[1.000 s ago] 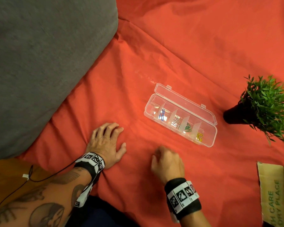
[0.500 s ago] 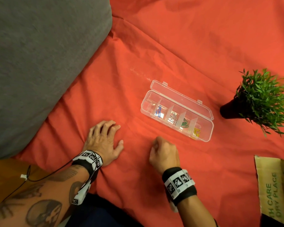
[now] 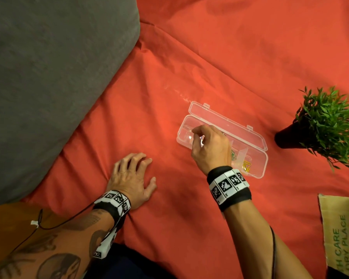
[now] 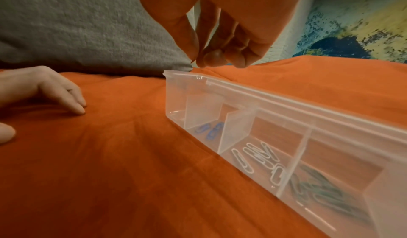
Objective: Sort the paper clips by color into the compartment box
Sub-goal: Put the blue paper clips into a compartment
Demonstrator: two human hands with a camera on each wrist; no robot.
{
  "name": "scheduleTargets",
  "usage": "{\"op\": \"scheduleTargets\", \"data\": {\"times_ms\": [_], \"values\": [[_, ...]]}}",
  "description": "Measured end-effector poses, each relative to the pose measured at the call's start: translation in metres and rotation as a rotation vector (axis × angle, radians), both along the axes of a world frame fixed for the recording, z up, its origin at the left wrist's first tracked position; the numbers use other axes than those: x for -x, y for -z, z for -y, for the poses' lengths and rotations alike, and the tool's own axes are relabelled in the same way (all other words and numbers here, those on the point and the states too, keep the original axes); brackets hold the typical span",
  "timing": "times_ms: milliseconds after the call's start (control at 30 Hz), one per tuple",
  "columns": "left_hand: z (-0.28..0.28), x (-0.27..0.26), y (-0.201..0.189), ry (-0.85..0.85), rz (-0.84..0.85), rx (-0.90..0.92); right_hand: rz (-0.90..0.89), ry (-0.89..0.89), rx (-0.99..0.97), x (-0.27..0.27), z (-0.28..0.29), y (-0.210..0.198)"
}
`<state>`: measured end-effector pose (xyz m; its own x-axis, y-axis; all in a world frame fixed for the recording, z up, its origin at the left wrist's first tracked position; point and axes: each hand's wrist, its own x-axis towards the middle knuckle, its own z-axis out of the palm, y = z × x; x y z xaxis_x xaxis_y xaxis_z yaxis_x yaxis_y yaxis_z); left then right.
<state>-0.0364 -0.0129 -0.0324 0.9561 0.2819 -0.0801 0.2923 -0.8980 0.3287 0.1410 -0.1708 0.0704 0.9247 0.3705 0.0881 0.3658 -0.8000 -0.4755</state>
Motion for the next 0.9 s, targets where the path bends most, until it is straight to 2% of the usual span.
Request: {"op": "scheduleTargets", "data": {"times_ms": [233,333,500,633,766,900], "values": [[0.000,0.000,-0.001,-0.003,0.002,0.005,-0.065,-0.028,0.074,-0.002,-0.005,0.017],[0.000,0.000,-0.001,-0.005,-0.005,0.010,-0.069,-0.034,0.033,-0.002,0.003,0.018],[0.000,0.000,-0.001,-0.002,-0.003,0.007,-0.007,0.171,-0.062,-0.010,0.035,0.009],[0.000,0.000,-0.002,-0.004,-0.008,0.013,0.017,0.392,-0.034,-0.023,0.081,-0.003],[0.001,0.002,-0.002,-0.005,0.014,0.022,-0.109,0.528,0.013,-0.024,0.129,-0.014],[0.002,-0.002,-0.008,-0.025,0.011,0.048,-0.238,0.509,0.094,-0.021,0.156,-0.024]]}}
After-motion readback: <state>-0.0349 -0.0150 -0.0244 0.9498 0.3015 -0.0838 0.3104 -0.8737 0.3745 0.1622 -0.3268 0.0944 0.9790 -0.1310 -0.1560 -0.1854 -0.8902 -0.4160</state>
